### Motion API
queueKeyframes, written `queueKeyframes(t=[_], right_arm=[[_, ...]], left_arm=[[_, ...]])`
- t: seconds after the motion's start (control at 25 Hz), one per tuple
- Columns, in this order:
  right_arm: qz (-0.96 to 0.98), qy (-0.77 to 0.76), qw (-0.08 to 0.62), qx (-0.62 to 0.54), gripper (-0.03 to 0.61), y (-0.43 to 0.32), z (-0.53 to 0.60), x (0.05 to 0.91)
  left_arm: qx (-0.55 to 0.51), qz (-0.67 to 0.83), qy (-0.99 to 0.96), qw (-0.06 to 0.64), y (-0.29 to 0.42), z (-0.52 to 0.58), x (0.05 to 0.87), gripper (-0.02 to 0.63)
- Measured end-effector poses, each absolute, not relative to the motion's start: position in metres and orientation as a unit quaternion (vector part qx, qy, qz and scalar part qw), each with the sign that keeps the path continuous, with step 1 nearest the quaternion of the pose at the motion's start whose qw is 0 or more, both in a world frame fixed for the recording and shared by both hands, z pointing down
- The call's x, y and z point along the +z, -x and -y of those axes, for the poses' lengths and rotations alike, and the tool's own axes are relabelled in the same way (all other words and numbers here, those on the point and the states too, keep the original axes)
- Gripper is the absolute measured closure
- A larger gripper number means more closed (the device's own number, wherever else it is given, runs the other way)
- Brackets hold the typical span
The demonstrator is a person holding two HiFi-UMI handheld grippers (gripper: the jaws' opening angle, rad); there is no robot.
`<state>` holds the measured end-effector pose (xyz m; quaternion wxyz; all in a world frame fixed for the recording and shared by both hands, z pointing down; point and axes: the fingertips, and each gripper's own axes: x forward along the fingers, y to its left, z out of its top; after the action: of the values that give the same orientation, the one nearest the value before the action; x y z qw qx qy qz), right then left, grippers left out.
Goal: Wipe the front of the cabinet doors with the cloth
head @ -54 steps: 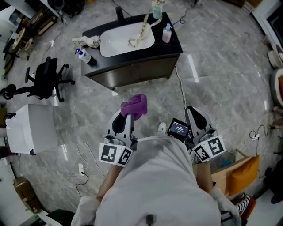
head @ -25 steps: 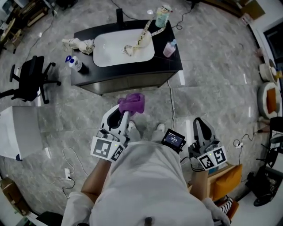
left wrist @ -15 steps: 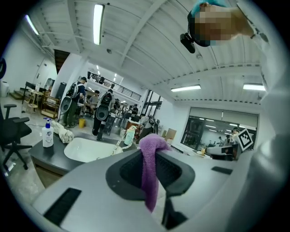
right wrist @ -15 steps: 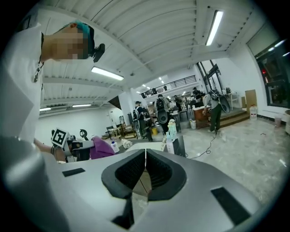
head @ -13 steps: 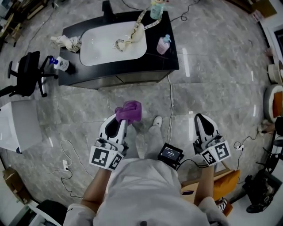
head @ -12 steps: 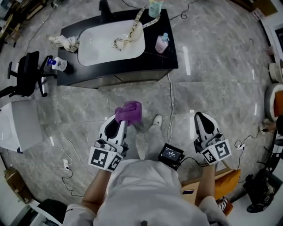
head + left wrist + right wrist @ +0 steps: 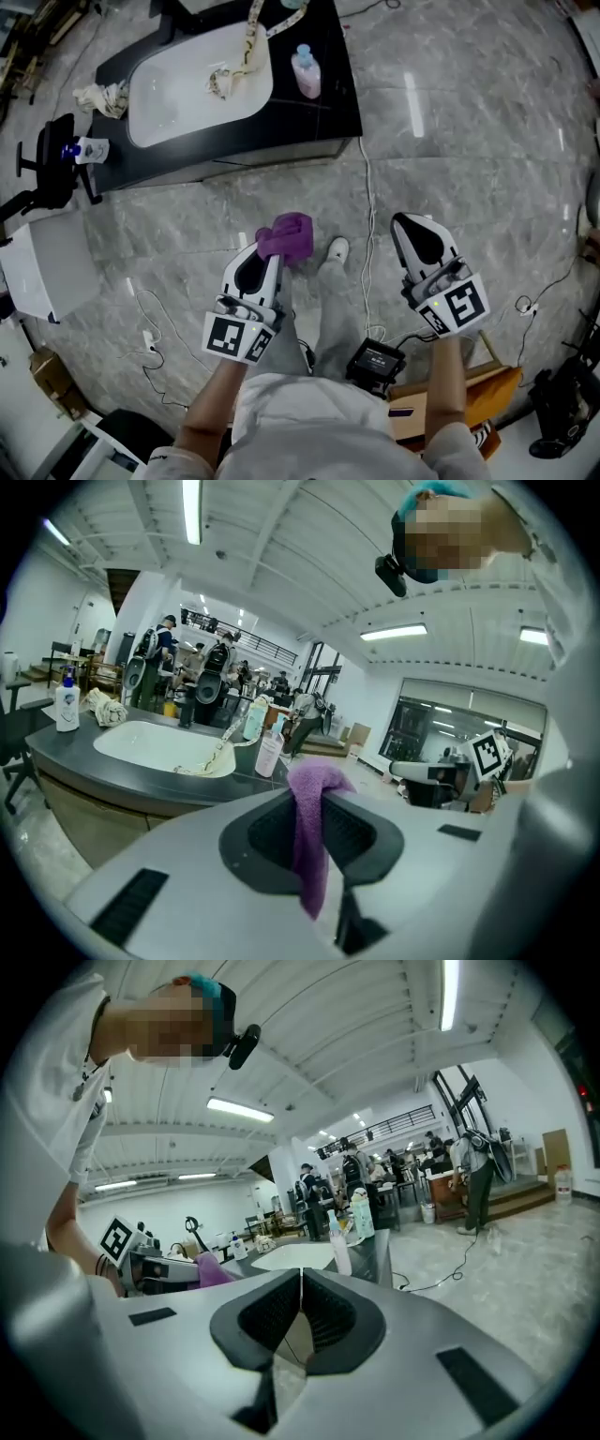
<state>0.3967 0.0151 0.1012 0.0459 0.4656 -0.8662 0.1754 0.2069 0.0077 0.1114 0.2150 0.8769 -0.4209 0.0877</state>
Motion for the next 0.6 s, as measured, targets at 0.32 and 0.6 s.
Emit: queueKeyframes(t=[0.32, 0.6], right_arm=[[0.855, -0.463, 0.063, 0.226, 0.551, -0.396, -0.011, 0.202], [0.842, -0.466, 0.078, 0.261, 0.551, -0.401, -0.009, 0.289]], left_arm=[[0.088, 0.426, -0.873, 0.22, -0.268, 0.046, 0.208, 0.568], [0.091, 0.438, -0.87, 0.209, -0.307, 0.088, 0.3, 0.568]])
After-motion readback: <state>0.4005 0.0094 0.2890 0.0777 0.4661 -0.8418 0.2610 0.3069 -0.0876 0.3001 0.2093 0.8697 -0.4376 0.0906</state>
